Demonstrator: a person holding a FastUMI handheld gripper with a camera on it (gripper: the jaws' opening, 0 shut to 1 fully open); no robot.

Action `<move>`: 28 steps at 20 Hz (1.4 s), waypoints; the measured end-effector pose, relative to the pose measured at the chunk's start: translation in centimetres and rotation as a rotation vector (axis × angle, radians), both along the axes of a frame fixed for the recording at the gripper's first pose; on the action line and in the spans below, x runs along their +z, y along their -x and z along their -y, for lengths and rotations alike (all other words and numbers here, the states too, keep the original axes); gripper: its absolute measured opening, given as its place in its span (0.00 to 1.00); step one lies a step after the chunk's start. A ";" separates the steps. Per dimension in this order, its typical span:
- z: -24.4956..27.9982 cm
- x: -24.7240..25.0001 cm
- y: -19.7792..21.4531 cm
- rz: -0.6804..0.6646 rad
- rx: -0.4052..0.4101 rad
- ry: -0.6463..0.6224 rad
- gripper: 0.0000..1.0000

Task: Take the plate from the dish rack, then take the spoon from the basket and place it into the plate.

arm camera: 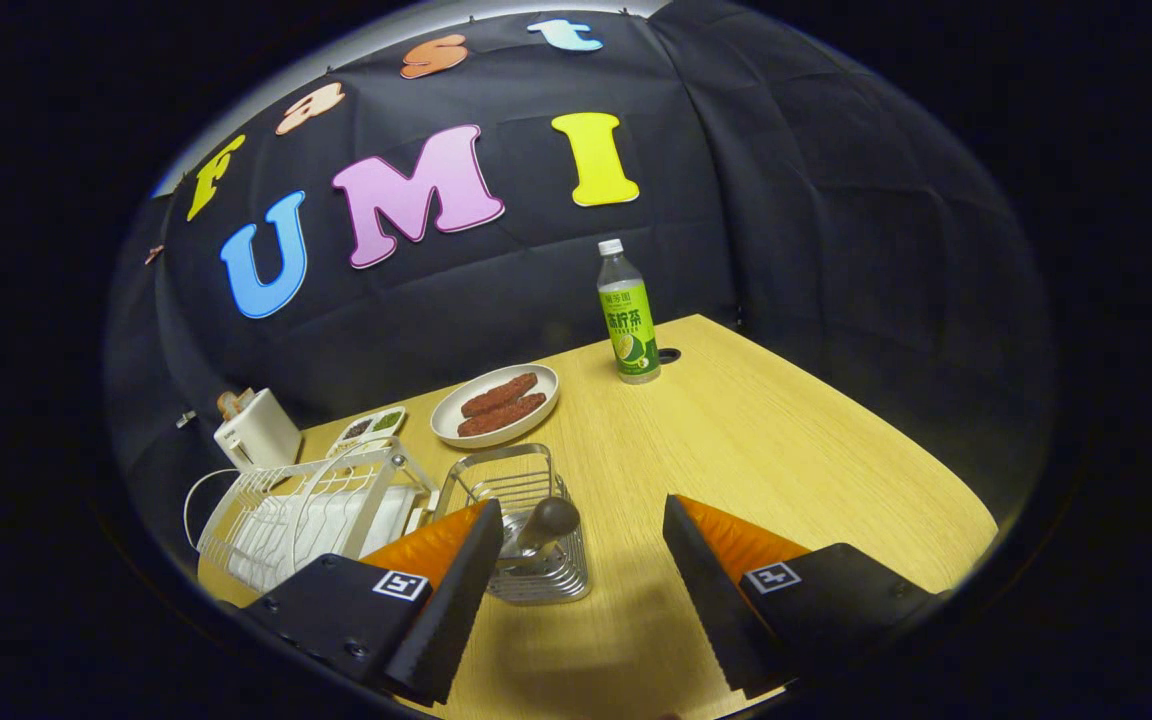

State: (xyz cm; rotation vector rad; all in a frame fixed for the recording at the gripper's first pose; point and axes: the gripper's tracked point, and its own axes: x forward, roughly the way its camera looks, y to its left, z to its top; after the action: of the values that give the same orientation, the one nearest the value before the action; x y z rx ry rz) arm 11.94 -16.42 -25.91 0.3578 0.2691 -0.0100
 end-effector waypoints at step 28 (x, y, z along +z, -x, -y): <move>-2.7 9.2 -3.0 0.161 0.150 0.063 0.14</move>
State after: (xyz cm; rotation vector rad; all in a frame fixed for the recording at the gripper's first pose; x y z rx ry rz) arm 14.99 -13.72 -16.67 0.2732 0.1356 0.1570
